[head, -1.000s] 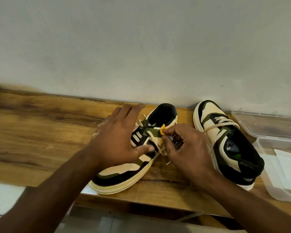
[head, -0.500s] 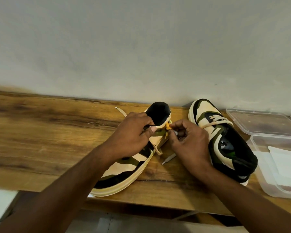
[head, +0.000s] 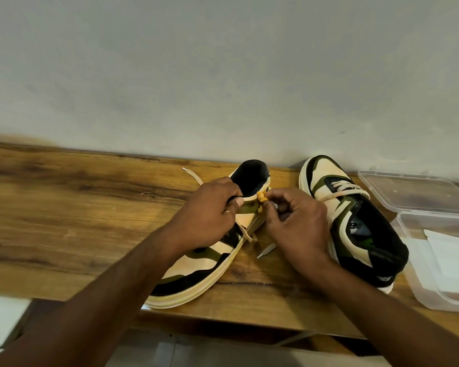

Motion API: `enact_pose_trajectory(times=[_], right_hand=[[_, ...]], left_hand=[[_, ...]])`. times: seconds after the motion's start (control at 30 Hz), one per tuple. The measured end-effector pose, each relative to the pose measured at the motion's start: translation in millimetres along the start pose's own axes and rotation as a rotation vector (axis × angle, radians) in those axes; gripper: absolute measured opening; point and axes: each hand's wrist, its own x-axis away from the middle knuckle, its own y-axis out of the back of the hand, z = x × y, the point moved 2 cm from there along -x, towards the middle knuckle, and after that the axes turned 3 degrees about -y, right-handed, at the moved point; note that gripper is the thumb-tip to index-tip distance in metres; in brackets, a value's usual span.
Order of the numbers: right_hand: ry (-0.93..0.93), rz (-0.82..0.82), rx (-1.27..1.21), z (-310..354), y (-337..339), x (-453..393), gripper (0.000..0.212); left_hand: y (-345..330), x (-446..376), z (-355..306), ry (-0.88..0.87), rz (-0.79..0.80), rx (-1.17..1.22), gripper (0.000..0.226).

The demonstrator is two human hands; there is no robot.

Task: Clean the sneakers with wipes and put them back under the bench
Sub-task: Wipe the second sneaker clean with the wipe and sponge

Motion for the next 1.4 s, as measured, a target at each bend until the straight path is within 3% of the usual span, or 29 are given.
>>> enact_pose_trajectory(times=[0.2, 0.47, 0.73, 0.97, 1.07, 1.27, 1.4], right_hand=[[0.283, 0.125, 0.003, 22, -17, 23, 0.020], [-0.001, -0.006, 0.001, -6, 2, -11, 0.019], [0.290, 0.131, -0.001, 24, -15, 23, 0.019], [-0.005, 0.021, -0.007, -3, 7, -13, 0.017], [0.025, 0.011, 0.013, 5, 2, -4, 0.018], [0.313, 0.163, 0.034, 22, -7, 22, 0.020], [0.164, 0.042, 0.063, 0, 9, -9, 0.018]], left_hand=[[2, 0, 6, -0.024, 0.000, 0.031, 0.021], [3, 1, 2, -0.029, 0.013, 0.017, 0.016], [3, 0, 5, -0.058, 0.008, -0.002, 0.022], [4, 0, -2, -0.057, 0.040, -0.006, 0.023], [2, 0, -2, -0.059, 0.024, -0.007, 0.022], [2, 0, 3, -0.057, 0.006, -0.041, 0.014], [3, 1, 1, -0.051, 0.014, -0.011, 0.020]])
